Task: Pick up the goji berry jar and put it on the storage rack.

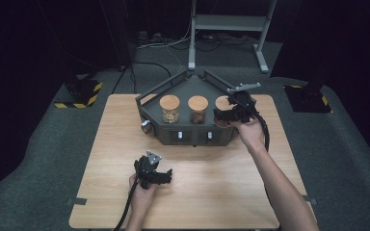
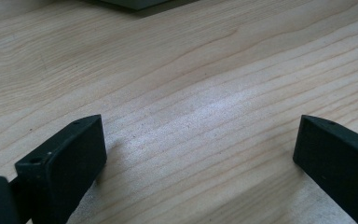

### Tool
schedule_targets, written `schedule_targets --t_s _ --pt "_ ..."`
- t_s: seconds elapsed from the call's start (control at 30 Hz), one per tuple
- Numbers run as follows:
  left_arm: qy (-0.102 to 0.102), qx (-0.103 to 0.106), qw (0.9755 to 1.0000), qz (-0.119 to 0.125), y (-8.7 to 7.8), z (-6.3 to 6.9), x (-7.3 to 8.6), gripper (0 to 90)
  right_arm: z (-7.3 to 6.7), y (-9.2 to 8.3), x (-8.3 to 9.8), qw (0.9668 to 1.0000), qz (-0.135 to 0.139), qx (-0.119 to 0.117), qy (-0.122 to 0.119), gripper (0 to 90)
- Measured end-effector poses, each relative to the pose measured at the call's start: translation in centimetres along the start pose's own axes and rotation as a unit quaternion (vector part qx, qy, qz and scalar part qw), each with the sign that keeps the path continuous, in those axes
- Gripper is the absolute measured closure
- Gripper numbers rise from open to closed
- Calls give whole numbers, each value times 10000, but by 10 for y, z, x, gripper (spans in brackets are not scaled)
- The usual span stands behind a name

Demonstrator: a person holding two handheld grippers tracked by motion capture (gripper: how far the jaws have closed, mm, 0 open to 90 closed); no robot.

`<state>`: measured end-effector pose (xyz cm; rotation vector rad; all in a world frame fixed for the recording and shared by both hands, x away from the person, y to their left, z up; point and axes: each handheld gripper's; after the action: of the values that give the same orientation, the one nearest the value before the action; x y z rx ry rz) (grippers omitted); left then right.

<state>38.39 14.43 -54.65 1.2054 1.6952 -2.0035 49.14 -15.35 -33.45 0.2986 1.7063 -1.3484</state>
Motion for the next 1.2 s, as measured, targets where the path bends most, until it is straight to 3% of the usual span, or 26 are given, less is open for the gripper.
schedule_targets --t_s 0.2,0.33,0.6,0.73,1.07,1.2 --pt "16 0 10000 -4 0 0 0 26 5 9 -7 9993 -16 384 -42 254" --pt "18 2 10000 -5 0 0 0 26 13 16 -9 9986 -30 515 129 255" --pt "14 1 10000 1 0 0 0 26 14 29 -7 9986 -39 482 233 255" --pt "13 3 10000 1 0 0 0 26 11 36 -7 9981 -12 618 66 255" --pt "7 17 10000 -1 0 0 0 25 21 49 -5 9974 -18 521 498 255" --pt "-1 18 10000 -1 0 0 0 24 21 56 -5 9971 -61 541 539 255"
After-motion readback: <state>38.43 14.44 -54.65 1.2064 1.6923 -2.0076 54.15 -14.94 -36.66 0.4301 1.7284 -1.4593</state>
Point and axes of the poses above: each handheld gripper's, and its own axes: y roughly forward along the jaws, x roughly out of its underside, z roughly to its right, and after that the axes turned 1 degree about y, right-handed
